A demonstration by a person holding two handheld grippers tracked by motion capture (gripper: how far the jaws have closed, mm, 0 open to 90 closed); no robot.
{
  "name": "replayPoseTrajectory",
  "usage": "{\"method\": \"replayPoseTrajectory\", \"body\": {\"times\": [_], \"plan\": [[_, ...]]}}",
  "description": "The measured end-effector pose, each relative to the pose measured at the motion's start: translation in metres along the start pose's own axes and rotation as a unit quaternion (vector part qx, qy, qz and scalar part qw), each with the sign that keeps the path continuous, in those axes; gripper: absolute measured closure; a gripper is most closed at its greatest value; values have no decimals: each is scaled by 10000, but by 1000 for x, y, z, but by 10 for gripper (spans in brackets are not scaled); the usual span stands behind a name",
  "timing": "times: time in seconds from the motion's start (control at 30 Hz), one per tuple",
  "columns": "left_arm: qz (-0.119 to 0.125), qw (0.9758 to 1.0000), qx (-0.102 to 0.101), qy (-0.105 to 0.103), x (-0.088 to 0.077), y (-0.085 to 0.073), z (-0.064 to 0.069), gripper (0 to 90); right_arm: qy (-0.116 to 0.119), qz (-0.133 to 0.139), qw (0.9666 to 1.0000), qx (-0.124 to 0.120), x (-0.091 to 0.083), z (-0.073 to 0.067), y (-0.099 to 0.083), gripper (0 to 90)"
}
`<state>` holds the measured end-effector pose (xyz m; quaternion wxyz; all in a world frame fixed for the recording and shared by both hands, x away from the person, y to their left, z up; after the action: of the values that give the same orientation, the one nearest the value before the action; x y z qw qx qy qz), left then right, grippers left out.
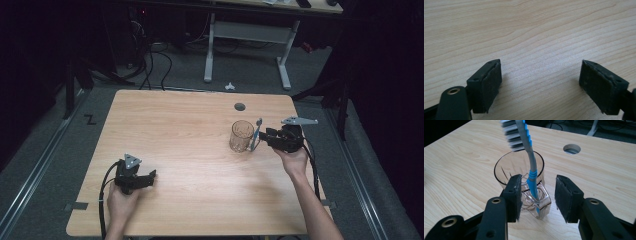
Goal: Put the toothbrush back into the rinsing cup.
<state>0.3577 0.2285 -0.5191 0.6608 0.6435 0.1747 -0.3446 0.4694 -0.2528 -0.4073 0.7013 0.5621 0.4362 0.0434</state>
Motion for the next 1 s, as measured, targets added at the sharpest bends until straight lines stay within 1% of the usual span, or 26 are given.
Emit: {"method": "replayPoseTrajectory", "body": {"times": [0.17, 0.3, 0.43, 0.6, 1.0], "plan": [[1, 10000, -1, 0, 0, 0, 0, 188, -45, 46, 10000, 6, -5, 1, -3, 573], [0, 10000, 1, 0, 0, 0, 0, 188, -33, 95, 9999, 70, -10, 3, -8, 591], [1, 10000, -2, 1, 0, 0, 0, 188, -53, 130, 9999, 85, -17, 6, -13, 600], [2, 10000, -2, 3, 0, 0, 0, 188, -97, 217, 9997, 97, -26, 6, -20, 601], [2, 10000, -4, 5, 0, 0, 0, 188, -151, 349, 9991, 191, -38, 8, -33, 595]]}}
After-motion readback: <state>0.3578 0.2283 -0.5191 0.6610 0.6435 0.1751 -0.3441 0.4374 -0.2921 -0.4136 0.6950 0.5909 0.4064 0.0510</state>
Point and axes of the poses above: each handheld gripper's, and its own axes: x roughly forward along the jaws, y roughly out of its top, z roughly to its right, the point moved 1 cm from there along x, roughly forward along the jaws, and after that the axes turned 8 degrees about -x, right-handed, at the moved point
